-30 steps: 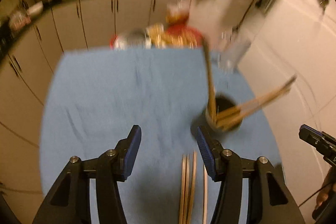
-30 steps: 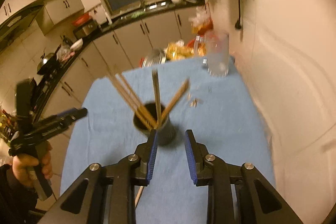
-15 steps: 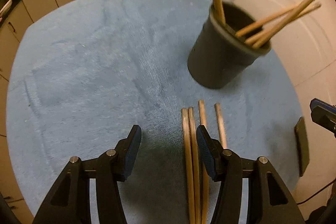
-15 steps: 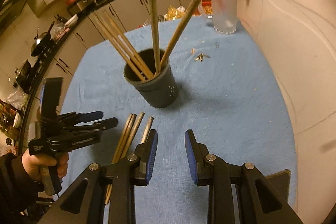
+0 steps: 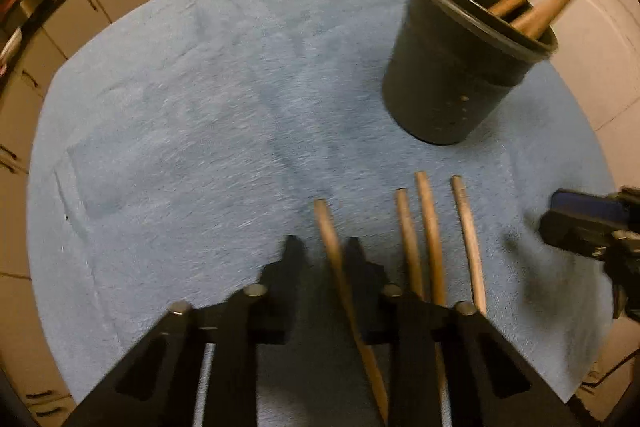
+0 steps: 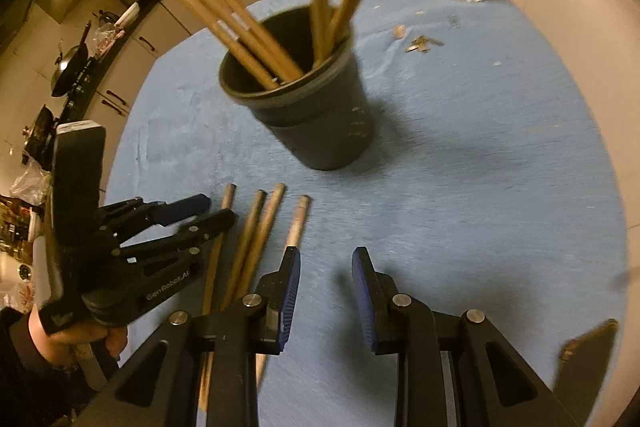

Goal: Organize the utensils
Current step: 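Lower both open grippers to the remaining chopsticks and close on one each, then lift both held chopsticks up over the black cup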

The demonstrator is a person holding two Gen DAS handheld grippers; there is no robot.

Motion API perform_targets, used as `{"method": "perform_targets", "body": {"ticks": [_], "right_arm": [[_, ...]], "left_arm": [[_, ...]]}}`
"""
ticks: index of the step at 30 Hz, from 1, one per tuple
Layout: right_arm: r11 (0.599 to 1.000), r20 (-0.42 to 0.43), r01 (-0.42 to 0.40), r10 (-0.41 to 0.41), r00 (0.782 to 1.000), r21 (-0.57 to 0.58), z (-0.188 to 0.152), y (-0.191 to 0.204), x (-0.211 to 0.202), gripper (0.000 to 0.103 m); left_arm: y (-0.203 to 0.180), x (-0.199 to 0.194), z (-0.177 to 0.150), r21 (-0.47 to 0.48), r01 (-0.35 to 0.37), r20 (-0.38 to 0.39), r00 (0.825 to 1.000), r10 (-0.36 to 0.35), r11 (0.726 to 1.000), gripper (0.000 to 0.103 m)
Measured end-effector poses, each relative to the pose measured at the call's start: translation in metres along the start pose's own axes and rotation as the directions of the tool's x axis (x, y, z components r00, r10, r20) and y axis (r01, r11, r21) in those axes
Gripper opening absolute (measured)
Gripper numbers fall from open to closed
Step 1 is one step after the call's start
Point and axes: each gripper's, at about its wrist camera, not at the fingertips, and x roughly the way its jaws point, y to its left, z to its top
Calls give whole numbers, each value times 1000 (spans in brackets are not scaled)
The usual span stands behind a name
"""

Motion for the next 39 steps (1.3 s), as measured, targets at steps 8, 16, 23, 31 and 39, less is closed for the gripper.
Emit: {"method": "perform_targets", "body": {"ticks": [8,16,23,31,39], "right_arm": [[1000,-26,-12,12,1000,10,3,18,36,29],[991,10,123,-123,992,-53,12,37,56,18],[976,14,180,-180,984,-121,11,50,59,9],[990,78,79,-70,995,-117,0,53,10,8],[990,163,-1,24,986,-142,0,57,-56,8]], "left_arm": [[41,-3,-24,-106,96,-16,995,-98,990,7],[57,-4,-30,-172,135,-21,990,-141,976,7],[48,12,13,-177,82,-37,995,-90,981,7],[42,-13,13,-251,120,51,993,-111,961,7],[39,-76,15,-266,194,221,966,-136,944,7]]}}
